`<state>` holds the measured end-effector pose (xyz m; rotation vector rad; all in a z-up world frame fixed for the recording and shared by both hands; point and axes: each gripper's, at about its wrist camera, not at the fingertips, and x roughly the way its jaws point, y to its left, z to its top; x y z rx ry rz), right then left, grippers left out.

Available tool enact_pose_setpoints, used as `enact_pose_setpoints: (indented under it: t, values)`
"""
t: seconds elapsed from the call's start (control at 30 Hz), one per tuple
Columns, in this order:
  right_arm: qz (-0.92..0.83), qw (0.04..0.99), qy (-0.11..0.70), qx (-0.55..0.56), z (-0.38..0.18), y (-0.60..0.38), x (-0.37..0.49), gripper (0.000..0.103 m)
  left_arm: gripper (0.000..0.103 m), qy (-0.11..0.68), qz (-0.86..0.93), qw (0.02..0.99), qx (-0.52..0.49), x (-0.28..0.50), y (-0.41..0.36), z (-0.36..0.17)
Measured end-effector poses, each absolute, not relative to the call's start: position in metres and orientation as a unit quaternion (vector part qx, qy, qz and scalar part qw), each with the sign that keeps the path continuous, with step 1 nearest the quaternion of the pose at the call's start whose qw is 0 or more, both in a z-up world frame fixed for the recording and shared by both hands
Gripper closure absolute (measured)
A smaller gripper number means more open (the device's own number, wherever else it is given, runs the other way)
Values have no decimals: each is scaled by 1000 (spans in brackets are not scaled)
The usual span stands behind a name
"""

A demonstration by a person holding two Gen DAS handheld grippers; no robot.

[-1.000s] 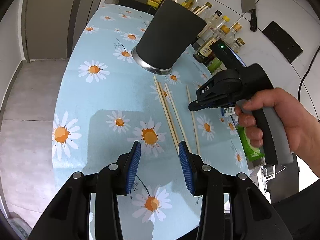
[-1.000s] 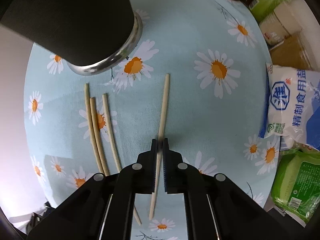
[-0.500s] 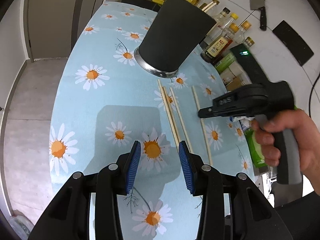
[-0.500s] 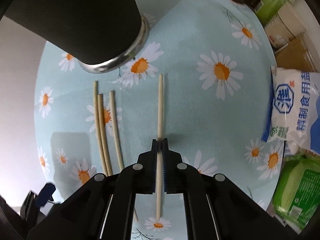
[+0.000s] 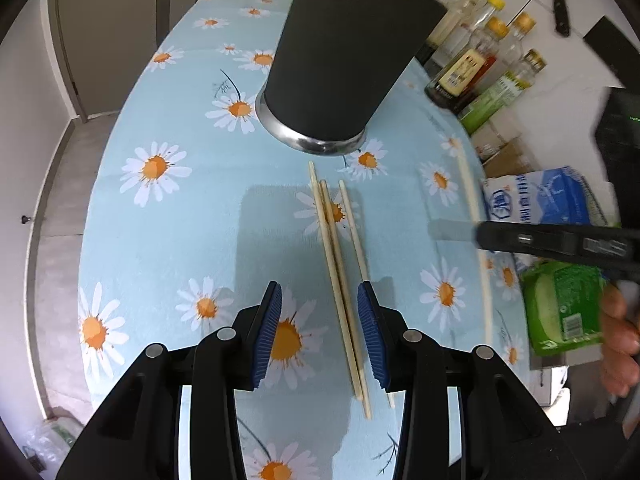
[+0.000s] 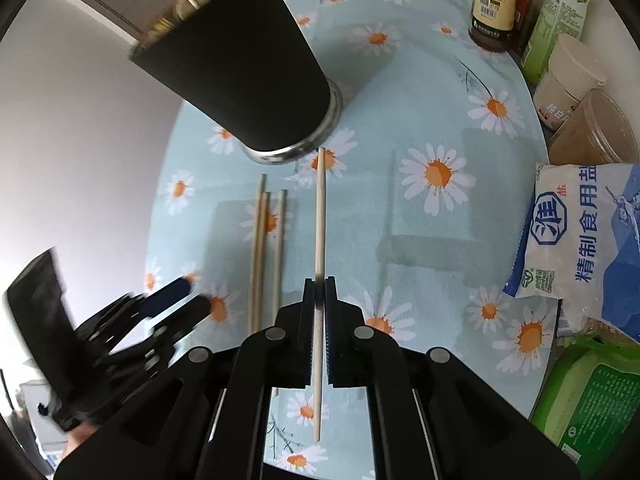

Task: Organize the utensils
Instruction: 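Close the right tool on a single wooden chopstick, then grasp another wooden chopstick with the left tool while the right tool holds its chopstick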

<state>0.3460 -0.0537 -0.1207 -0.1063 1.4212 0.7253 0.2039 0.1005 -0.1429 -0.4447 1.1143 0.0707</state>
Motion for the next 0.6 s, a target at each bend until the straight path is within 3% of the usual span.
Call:
enact_pose_setpoints:
  t: [0.2,0.3,0.6]
  values:
    - [358,692,626,-11,-96,-79,345,98,67,557,65,805,-192,228,95,-158]
    - [367,690,624,0,-97,-86,343,98,75,571,75,796,-186,237,92,-165]
    - [373,682,629,12,-108,-105,341,98,78,591,102,785,-155,249,76,-171]
